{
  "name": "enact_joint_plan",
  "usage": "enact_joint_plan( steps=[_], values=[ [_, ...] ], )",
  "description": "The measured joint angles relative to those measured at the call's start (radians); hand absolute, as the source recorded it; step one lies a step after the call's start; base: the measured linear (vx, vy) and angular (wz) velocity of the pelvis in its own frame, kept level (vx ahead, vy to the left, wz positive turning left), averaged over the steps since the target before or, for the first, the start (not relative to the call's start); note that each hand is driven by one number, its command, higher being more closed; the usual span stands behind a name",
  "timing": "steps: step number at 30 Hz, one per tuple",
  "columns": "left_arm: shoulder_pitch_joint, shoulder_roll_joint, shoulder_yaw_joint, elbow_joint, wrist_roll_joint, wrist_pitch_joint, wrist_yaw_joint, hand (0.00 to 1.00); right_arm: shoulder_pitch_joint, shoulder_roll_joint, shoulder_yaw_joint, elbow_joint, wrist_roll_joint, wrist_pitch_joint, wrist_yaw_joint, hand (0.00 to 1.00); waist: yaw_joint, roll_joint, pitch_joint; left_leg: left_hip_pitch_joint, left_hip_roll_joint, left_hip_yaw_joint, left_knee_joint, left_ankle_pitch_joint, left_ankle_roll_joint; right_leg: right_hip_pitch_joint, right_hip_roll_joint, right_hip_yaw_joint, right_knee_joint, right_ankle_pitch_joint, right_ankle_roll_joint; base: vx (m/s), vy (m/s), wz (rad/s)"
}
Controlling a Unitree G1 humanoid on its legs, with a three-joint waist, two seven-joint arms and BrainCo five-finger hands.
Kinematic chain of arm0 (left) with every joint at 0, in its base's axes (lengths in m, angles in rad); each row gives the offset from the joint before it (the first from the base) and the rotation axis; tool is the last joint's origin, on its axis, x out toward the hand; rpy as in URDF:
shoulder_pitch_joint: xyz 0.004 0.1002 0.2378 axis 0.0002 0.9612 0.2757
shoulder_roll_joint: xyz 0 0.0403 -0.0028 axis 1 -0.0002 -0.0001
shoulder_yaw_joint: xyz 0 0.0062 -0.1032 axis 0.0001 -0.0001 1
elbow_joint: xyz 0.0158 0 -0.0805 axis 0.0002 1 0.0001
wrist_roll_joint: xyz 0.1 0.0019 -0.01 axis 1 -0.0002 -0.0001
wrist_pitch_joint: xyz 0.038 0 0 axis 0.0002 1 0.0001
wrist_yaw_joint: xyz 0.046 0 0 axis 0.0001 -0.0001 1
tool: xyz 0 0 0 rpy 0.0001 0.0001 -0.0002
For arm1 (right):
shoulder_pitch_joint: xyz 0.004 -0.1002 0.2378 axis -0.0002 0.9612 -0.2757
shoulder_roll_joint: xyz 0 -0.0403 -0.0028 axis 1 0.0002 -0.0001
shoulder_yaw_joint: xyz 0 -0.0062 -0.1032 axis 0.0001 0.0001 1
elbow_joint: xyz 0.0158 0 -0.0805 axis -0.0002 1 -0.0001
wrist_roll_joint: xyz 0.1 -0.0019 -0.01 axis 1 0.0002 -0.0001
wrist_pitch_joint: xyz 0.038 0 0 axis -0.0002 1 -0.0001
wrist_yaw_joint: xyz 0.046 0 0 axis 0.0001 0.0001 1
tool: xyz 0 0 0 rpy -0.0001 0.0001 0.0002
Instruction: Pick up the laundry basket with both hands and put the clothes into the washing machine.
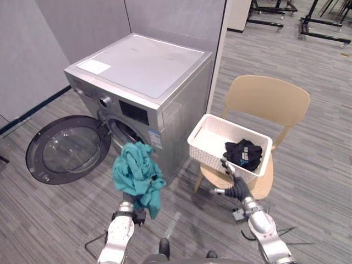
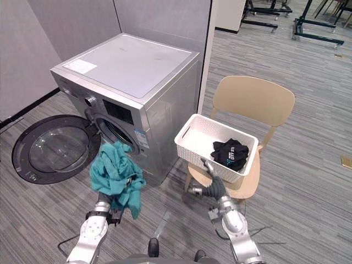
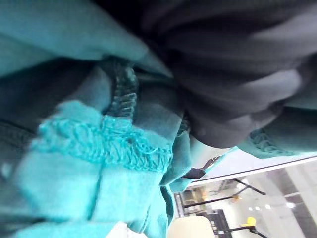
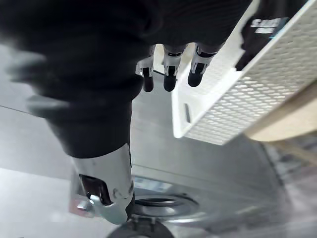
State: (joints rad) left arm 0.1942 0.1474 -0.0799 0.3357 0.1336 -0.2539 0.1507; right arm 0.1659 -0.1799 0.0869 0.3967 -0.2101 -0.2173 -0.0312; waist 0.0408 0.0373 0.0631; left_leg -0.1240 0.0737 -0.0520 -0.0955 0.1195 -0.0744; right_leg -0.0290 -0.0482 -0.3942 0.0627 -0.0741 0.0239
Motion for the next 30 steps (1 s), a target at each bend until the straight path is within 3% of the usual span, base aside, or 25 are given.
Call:
enact_joint_plan(
  steps=[1, 3, 4, 5, 6, 10, 12, 13, 14, 15, 16, 17, 19, 20, 22, 24, 25, 26, 28, 29, 30],
  values=[
    [-0.002, -0.003, 0.004, 0.018, -0.010, 0.005, 0.000, 1.00, -0.001, 0.007, -0.017, 0.039, -0.002, 0.005, -0.011, 0.00, 0.000, 0.000, 0.000, -0.018, -0.001, 0.000, -0.004, -0.003, 0.005, -0.006, -0.006, -0.030, 0.011, -0.009, 0.003, -0.02, -0.028, 1.51],
    [-0.011, -0.018, 0.029, 0.089, -0.031, 0.023, 0.000, 1.00, -0.007, 0.028, -0.077, 0.151, -0.006, 0.032, -0.044, 0.00, 0.001, -0.014, 0.012, -0.053, -0.003, 0.137, 0.006, -0.065, 0.105, -0.005, -0.062, -0.165, 0.041, -0.024, -0.002, 0.06, 0.014, 1.70],
    [-0.013, -0.023, 0.037, 0.105, -0.036, 0.026, 0.001, 1.00, -0.015, 0.029, -0.082, 0.177, -0.006, 0.032, -0.053, 0.00, 0.002, -0.019, 0.021, -0.060, -0.001, 0.199, 0.019, -0.070, 0.112, -0.004, -0.078, -0.191, 0.053, -0.030, -0.002, 0.13, 0.086, 1.61],
    [-0.013, -0.026, 0.048, 0.135, -0.045, 0.034, 0.001, 1.00, -0.035, 0.025, -0.104, 0.229, -0.006, 0.038, -0.068, 0.00, 0.002, -0.008, 0.031, -0.071, 0.014, 0.334, 0.074, -0.070, 0.114, 0.005, -0.108, -0.245, 0.084, -0.049, 0.012, 0.17, 0.122, 1.44],
    [-0.003, -0.024, 0.057, 0.159, -0.045, 0.039, 0.001, 1.00, -0.043, 0.021, -0.118, 0.271, -0.004, 0.042, -0.081, 0.00, 0.001, 0.006, 0.036, -0.072, 0.038, 0.411, 0.111, -0.019, 0.091, 0.020, -0.119, -0.291, 0.118, -0.075, 0.034, 0.19, 0.116, 1.38],
    [0.011, -0.008, 0.121, 0.251, -0.043, 0.054, 0.003, 1.00, -0.087, 0.067, -0.129, 0.327, 0.006, 0.052, -0.084, 0.00, 0.027, -0.025, 0.061, -0.070, -0.031, 0.349, 0.120, -0.044, 0.109, 0.065, -0.180, -0.339, 0.130, -0.091, 0.074, 0.17, 0.111, 0.74],
    [0.045, -0.013, 0.123, 0.271, -0.043, 0.065, 0.001, 1.00, -0.093, 0.084, -0.129, 0.338, 0.008, 0.058, -0.083, 0.00, 0.030, -0.046, 0.075, -0.070, -0.084, 0.322, 0.194, -0.140, 0.123, 0.078, -0.272, -0.347, 0.251, -0.133, 0.118, 0.14, 0.155, 0.46],
    [0.058, -0.019, 0.122, 0.272, -0.042, 0.071, -0.002, 1.00, -0.092, 0.083, -0.131, 0.338, 0.009, 0.065, -0.083, 0.00, 0.028, -0.045, 0.077, -0.070, -0.096, 0.314, 0.219, -0.164, 0.130, 0.074, -0.305, -0.338, 0.308, -0.140, 0.118, 0.17, 0.196, 0.52],
    [0.079, -0.023, 0.122, 0.271, -0.040, 0.073, -0.010, 1.00, -0.090, 0.083, -0.130, 0.335, 0.019, 0.073, -0.083, 0.00, 0.026, -0.046, 0.080, -0.062, -0.120, 0.293, 0.262, -0.205, 0.142, 0.054, -0.364, -0.294, 0.446, -0.133, 0.100, 0.19, 0.203, 0.47],
    [0.086, -0.022, 0.122, 0.271, -0.039, 0.073, -0.016, 1.00, -0.086, 0.083, -0.130, 0.334, 0.024, 0.073, -0.083, 0.00, 0.025, -0.048, 0.083, -0.055, -0.129, 0.280, 0.276, -0.220, 0.151, 0.033, -0.388, -0.255, 0.518, -0.122, 0.061, 0.23, 0.207, 0.68],
    [0.087, -0.019, 0.122, 0.269, -0.039, 0.074, -0.017, 1.00, -0.074, 0.084, -0.129, 0.333, 0.033, 0.074, -0.083, 0.00, 0.015, -0.043, 0.094, -0.029, -0.139, 0.244, 0.293, -0.246, 0.162, -0.027, -0.403, -0.136, 0.664, -0.077, -0.036, 0.27, 0.174, 0.78],
    [0.088, -0.014, 0.122, 0.261, -0.039, 0.074, -0.016, 1.00, -0.068, 0.090, -0.125, 0.333, 0.039, 0.073, -0.083, 0.00, 0.002, -0.039, 0.103, -0.008, -0.140, 0.203, 0.295, -0.258, 0.171, -0.078, -0.360, -0.023, 0.752, -0.124, -0.012, 0.27, 0.148, 0.89],
    [0.074, -0.006, 0.119, 0.261, -0.039, 0.074, -0.015, 1.00, -0.073, 0.094, -0.117, 0.323, 0.044, 0.071, -0.083, 0.00, -0.020, -0.039, 0.129, 0.044, -0.141, 0.146, 0.268, -0.265, 0.182, -0.183, -0.257, 0.067, 0.789, -0.206, 0.008, 0.29, 0.095, 0.78],
    [0.066, -0.004, 0.116, 0.261, -0.039, 0.074, -0.015, 1.00, -0.081, 0.094, -0.116, 0.321, 0.045, 0.071, -0.083, 0.00, -0.027, -0.040, 0.132, 0.057, -0.142, 0.131, 0.262, -0.271, 0.181, -0.226, -0.230, 0.071, 0.770, -0.216, 0.012, 0.31, 0.070, 0.58],
    [0.031, -0.003, 0.097, 0.263, -0.039, 0.074, -0.015, 1.00, -0.088, 0.090, -0.110, 0.312, 0.053, 0.070, -0.085, 0.00, -0.029, -0.050, 0.148, 0.106, -0.152, 0.107, 0.242, -0.289, 0.165, -0.331, -0.182, 0.043, 0.642, -0.206, 0.019, 0.33, 0.015, 0.47],
    [0.000, -0.003, 0.068, 0.263, -0.039, 0.073, -0.016, 1.00, -0.085, 0.088, -0.102, 0.309, 0.055, 0.071, -0.087, 0.00, -0.034, -0.049, 0.150, 0.134, -0.155, 0.072, 0.236, -0.304, 0.150, -0.359, -0.138, 0.033, 0.442, -0.149, 0.028, 0.32, -0.027, 0.59],
    [-0.003, -0.003, 0.059, 0.263, -0.039, 0.073, -0.016, 1.00, -0.081, 0.089, -0.099, 0.303, 0.056, 0.071, -0.088, 0.00, -0.037, -0.052, 0.149, 0.145, -0.160, 0.059, 0.235, -0.311, 0.139, -0.364, -0.125, 0.036, 0.385, -0.121, 0.023, 0.45, -0.093, 0.93],
    [-0.018, -0.006, 0.038, 0.262, -0.031, 0.068, -0.016, 1.00, -0.069, 0.091, -0.093, 0.283, 0.064, 0.070, -0.091, 0.00, -0.054, -0.055, 0.146, 0.178, -0.164, 0.025, 0.246, -0.344, 0.109, -0.360, -0.114, 0.037, 0.324, -0.054, -0.016, 0.48, -0.110, 0.93],
    [-0.020, -0.006, 0.028, 0.262, -0.020, 0.058, -0.016, 1.00, -0.070, 0.094, -0.082, 0.281, 0.066, 0.069, -0.090, 0.00, -0.062, -0.068, 0.131, 0.175, -0.159, 0.034, 0.333, -0.386, 0.046, -0.343, -0.106, 0.036, 0.317, 0.042, -0.087, 0.61, -0.153, 0.90],
    [-0.027, -0.019, 0.018, 0.260, -0.015, 0.058, -0.016, 1.00, -0.079, 0.085, -0.081, 0.282, 0.073, 0.069, -0.090, 0.00, -0.066, -0.044, 0.144, 0.109, -0.132, 0.074, 0.493, -0.390, 0.031, -0.323, -0.092, 0.016, 0.321, 0.023, -0.093, 0.68, -0.175, 0.47],
    [-0.026, -0.034, 0.009, 0.254, -0.015, 0.059, -0.017, 1.00, -0.099, 0.080, -0.076, 0.278, 0.076, 0.068, -0.088, 0.00, -0.056, -0.014, 0.156, 0.018, -0.071, 0.150, 0.729, -0.362, -0.012, -0.263, -0.060, 0.017, 0.280, 0.008, -0.103, 0.54, -0.123, -0.03]
  ],
)
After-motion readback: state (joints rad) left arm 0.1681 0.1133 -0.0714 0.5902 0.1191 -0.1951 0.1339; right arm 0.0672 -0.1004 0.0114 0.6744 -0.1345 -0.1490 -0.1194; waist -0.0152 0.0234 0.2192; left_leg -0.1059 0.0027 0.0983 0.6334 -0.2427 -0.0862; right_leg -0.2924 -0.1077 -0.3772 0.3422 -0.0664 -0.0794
